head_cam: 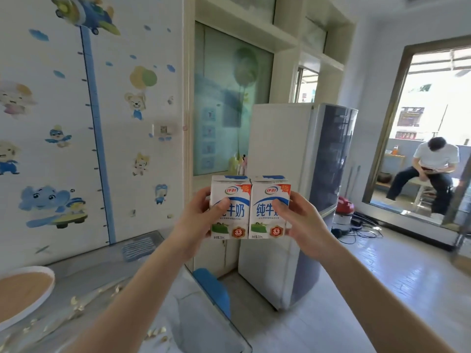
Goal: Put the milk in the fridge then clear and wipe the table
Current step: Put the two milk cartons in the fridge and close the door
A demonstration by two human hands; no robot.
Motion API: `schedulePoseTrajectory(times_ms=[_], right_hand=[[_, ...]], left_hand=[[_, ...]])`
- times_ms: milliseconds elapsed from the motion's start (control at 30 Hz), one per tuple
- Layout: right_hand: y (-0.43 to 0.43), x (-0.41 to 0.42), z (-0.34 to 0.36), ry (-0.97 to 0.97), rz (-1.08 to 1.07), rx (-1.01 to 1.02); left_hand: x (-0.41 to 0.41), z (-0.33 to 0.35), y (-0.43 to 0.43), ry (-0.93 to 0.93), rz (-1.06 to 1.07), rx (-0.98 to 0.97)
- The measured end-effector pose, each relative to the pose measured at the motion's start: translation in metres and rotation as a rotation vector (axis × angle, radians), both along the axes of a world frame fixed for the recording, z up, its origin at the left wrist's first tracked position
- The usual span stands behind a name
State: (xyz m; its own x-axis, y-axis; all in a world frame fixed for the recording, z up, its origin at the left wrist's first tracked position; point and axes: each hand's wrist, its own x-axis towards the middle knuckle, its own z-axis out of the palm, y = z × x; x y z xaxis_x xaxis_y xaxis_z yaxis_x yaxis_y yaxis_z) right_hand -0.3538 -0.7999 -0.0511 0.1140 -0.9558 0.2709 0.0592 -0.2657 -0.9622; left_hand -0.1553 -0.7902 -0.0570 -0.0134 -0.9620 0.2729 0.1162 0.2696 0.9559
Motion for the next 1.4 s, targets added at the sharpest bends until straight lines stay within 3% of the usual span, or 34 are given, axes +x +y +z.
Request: schedulePoseTrajectory(times_ms=[300,833,1400], right_hand=[[-0.042,-0.088,-0.003,-0.015,-0.128,0.009],[-0.190,-0.207,-0.010,-0.044,-0.277,0.028],[-0.352,-0.366,-0.005,-0.032,-0.216,0.016]], left_hand=[[-0.089,0.000,-0.058,-0.019,-0.106,0.005],[-0.211,-0.005,-0.243,-0.020,-0.266,0.012],[-0.365,-0.001,-0.391,-0.009,-0.215,0.016]])
